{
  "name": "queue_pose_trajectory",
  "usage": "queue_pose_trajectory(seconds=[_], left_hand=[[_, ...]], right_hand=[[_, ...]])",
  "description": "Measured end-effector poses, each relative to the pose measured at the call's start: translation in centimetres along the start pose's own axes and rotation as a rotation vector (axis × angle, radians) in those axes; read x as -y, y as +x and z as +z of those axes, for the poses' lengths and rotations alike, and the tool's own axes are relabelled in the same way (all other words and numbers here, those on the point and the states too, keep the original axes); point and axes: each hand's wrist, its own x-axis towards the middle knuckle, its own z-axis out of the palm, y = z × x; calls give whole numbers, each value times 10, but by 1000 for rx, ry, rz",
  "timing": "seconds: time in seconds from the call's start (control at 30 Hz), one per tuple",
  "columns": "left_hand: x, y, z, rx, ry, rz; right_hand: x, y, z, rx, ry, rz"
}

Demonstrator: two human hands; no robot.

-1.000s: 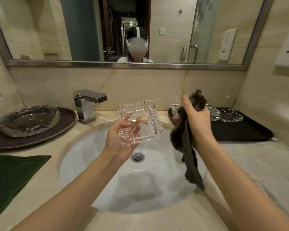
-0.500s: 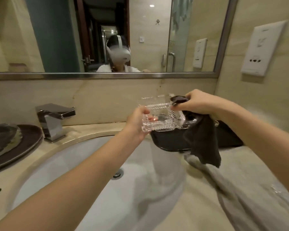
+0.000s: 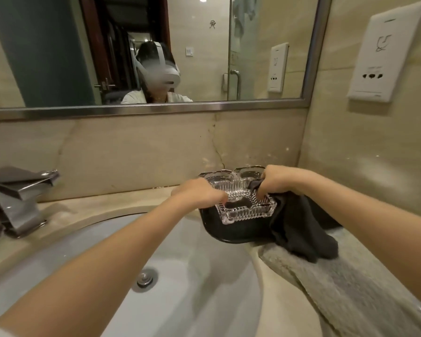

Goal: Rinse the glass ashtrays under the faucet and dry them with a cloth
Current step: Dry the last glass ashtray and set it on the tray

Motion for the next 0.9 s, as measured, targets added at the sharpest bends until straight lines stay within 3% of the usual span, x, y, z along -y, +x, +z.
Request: queue_pose_trajectory(seconds=[0.57,0.9], left_hand=[[18,4,24,-38,126,-18],[27,-11,22,-131,-209,-17]], right_hand=[[-9,20,31,64,32,-25],[-19,8,26,-39,65,-48]])
